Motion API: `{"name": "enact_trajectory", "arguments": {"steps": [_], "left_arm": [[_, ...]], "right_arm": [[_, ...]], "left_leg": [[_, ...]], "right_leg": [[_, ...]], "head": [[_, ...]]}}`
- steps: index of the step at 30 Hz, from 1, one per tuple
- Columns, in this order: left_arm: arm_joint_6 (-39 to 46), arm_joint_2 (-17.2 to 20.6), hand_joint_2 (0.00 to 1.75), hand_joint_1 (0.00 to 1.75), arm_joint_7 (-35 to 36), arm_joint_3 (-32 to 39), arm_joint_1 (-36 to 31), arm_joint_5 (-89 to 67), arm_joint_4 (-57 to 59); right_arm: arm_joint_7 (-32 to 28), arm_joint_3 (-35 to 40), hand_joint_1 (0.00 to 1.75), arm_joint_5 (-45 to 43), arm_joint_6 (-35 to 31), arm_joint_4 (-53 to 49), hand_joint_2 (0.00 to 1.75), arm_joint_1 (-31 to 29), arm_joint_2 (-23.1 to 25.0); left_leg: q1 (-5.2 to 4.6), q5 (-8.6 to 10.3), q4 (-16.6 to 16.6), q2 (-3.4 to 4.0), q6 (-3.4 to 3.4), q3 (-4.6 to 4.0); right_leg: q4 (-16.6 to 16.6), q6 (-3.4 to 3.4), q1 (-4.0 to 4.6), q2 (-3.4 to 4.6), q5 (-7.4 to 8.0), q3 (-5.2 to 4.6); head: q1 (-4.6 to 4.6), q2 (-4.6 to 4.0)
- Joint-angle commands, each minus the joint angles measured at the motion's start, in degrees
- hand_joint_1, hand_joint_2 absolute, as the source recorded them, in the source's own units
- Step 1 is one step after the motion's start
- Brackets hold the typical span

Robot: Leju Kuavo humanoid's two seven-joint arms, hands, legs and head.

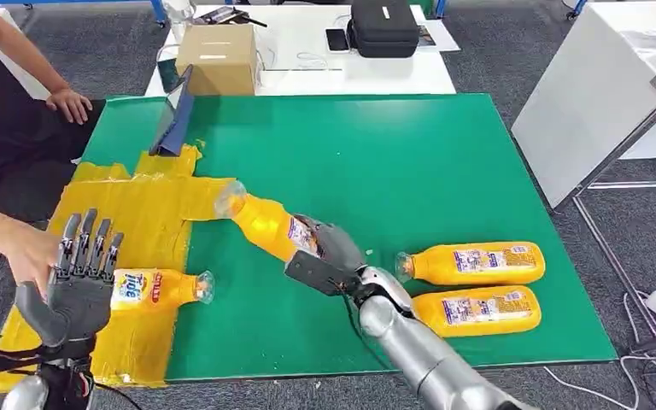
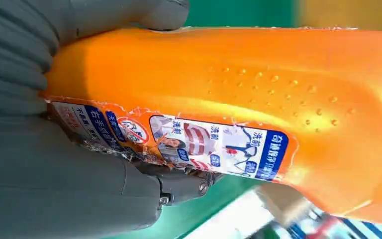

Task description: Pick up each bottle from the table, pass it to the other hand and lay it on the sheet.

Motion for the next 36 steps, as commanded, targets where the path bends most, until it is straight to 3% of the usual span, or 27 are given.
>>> {"name": "enact_trajectory", "arguments": {"steps": [1,2,3,9,16,20,25,26,36], "left_arm": [[1.9,-2.0,1.75,0.0,-1.2,-7.8,3.7,-3.5,-6.0],[2.1,-1.9,1.75,0.0,-2.0,-8.7,4.1,-4.8,-6.5],[2.4,-2.0,1.75,0.0,-2.6,-9.4,4.4,-5.9,-6.9],[3.5,-1.2,1.75,0.0,-4.2,-14.5,5.0,-10.7,-8.4],[3.6,-1.1,1.75,0.0,-4.2,-14.5,5.0,-10.7,-8.4],[3.3,-0.5,1.75,0.0,-4.3,-17.9,5.6,-12.7,-8.5],[5.5,0.5,1.75,0.0,-4.0,-20.6,5.7,-14.4,-7.5],[5.5,0.6,1.75,1.75,-4.0,-20.6,5.6,-14.3,-7.2],[5.0,1.6,1.75,1.75,-4.4,-20.2,6.0,-14.0,-6.3]], "right_arm": [[-1.4,-1.1,1.75,1.3,2.9,-16.6,1.75,7.5,2.3],[-1.2,0.1,1.75,1.7,3.4,-16.1,1.75,7.3,2.6],[-1.2,0.8,1.75,1.7,3.6,-15.7,1.75,7.3,3.0],[-0.2,6.2,1.75,2.6,5.7,-10.5,1.75,5.0,4.8],[-0.2,6.1,1.75,2.6,5.8,-10.5,1.75,4.9,4.7],[0.1,8.2,1.75,2.8,6.7,-8.3,1.75,4.2,5.8],[0.2,14.5,1.75,5.3,7.8,-6.5,1.75,4.4,8.0],[0.2,15.2,1.75,5.7,7.8,-6.5,1.75,4.5,8.1],[0.2,19.6,1.75,6.7,7.9,-7.9,1.75,4.5,9.0]], "left_leg": [[0.06,-0.26,0.1,0.02,-0.09,0.42],[0.07,-0.46,0.1,0.04,-0.16,0.8],[0.06,-0.12,0.0,0.04,-0.06,0.16],[0.04,-0.15,0.0,0.05,-0.11,0.29],[0.05,-0.15,-0.1,-0.01,-0.09,0.35],[0.06,-0.18,0.0,0.06,-0.1,0.36],[0.03,-0.11,-0.1,0.1,-0.1,0.23],[0.05,-0.19,-0.1,0.14,-0.14,0.41],[0.04,-0.09,-0.1,0.05,-0.09,0.22]], "right_leg": [[0.1,-0.18,0.04,0.15,-0.26,0.4],[0.2,-0.31,0.04,0.27,-0.47,0.73],[0.0,-0.06,0.05,0.12,-0.12,0.14],[0.0,-0.16,0.03,0.14,-0.21,0.21],[0.0,-0.08,0.02,0.08,-0.19,0.32],[0.0,-0.1,0.03,0.16,-0.19,0.33],[0.0,-0.07,0.01,0.17,-0.11,0.17],[0.0,-0.13,0.03,0.24,-0.18,0.32],[0.0,-0.1,0.0,0.11,-0.17,0.16]], "head": [[0.02,0.0],[0.0,0.0],[0.0,0.0],[0.0,0.0],[0.02,0.0],[0.02,0.0],[-0.02,0.0],[0.02,0.0],[0.0,0.0]]}}
